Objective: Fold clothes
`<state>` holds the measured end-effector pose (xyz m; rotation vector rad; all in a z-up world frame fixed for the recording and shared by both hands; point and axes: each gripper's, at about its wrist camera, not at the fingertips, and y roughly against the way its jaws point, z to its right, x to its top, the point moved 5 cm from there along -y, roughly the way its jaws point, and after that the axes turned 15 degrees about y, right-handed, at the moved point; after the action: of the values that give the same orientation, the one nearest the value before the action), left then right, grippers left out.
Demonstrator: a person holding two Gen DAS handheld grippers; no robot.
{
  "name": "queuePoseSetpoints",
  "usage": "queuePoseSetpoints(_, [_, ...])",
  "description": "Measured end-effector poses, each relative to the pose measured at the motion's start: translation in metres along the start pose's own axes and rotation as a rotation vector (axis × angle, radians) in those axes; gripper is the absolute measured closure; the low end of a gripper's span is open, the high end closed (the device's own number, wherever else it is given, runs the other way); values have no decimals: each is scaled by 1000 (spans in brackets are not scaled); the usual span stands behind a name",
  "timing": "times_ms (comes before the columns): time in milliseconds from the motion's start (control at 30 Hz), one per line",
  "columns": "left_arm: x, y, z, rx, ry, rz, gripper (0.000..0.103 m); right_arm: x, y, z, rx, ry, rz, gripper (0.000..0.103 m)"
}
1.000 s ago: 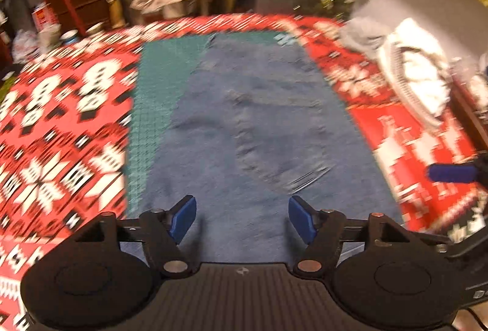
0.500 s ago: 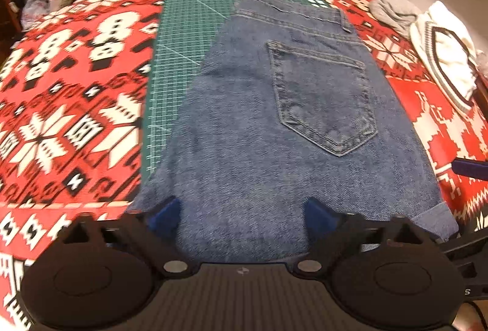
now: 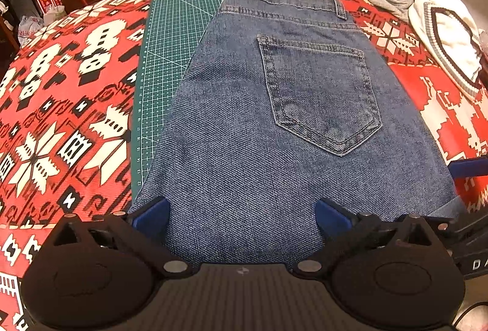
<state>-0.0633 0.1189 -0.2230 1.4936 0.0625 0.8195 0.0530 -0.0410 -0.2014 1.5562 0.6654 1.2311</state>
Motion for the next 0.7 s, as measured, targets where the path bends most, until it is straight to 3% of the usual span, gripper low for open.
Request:
queuePoseSetpoints(133, [2,5,-8,-40,69,35,6,0,3,2,6,-19,15,1])
queuePoseSetpoints(200, [5,10,-12,-67,107,55,21,-1,10,3,7,1,17,1])
queuePoseSetpoints(233, [7,13,-15,-81,125,64,23,0,14,4,-15,4,29,1])
queuePoseSetpoints(333, [15,18,-20,-143,184,42,23,4,34,7,-109,11,107,1])
queuePoseSetpoints(400, [22,21,-21,-179,203,20,27,10,53,7,-209,34,205,1])
queuePoseSetpoints(500, [35,31,-17,-209,176,36,33,21,82,-10,-375,197,375,1])
queuePoseSetpoints(600, [47,42,-12,-249,154,71,33,34,88,-21,-376,285,384,1])
queuePoseSetpoints(700, [64,47,-10,-262,139,86,33,46,84,-22,-323,258,390,1])
